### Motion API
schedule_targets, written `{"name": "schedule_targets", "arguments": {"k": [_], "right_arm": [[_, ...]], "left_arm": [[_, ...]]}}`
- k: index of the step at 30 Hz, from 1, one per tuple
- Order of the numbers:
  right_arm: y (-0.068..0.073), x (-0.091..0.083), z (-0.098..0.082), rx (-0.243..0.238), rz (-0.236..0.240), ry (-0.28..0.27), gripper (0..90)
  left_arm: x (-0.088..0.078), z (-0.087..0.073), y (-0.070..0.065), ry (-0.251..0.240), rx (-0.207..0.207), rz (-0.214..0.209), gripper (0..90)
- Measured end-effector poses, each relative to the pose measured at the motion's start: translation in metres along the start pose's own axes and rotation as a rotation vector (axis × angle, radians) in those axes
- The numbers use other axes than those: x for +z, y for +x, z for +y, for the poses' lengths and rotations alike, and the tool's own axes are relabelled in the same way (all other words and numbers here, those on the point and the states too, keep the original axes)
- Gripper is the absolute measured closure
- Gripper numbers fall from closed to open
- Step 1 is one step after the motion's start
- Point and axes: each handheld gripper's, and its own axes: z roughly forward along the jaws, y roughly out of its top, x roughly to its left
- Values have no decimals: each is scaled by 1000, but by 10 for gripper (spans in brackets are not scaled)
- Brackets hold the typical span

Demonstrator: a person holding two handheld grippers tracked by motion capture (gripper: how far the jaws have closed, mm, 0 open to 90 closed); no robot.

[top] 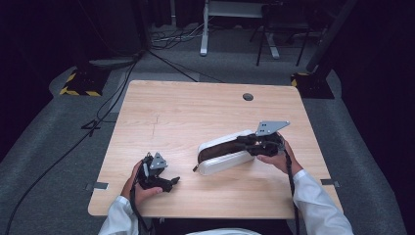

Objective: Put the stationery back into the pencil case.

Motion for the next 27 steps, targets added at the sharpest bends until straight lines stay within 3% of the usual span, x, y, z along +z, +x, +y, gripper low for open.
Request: {"name": "schedule_targets", "arguments": {"k": [10,20,27], "right_arm": [[-1,-8,0,5,-31,12,532],[-2,-21,1,9,-125,41,379],[-1,-30,0,2,-162,56,343]], "left_arm": [[0,0,0,0,1,0,144],[0,0,0,0,0,0,144],[0,0,0,0,0,0,144]]}}
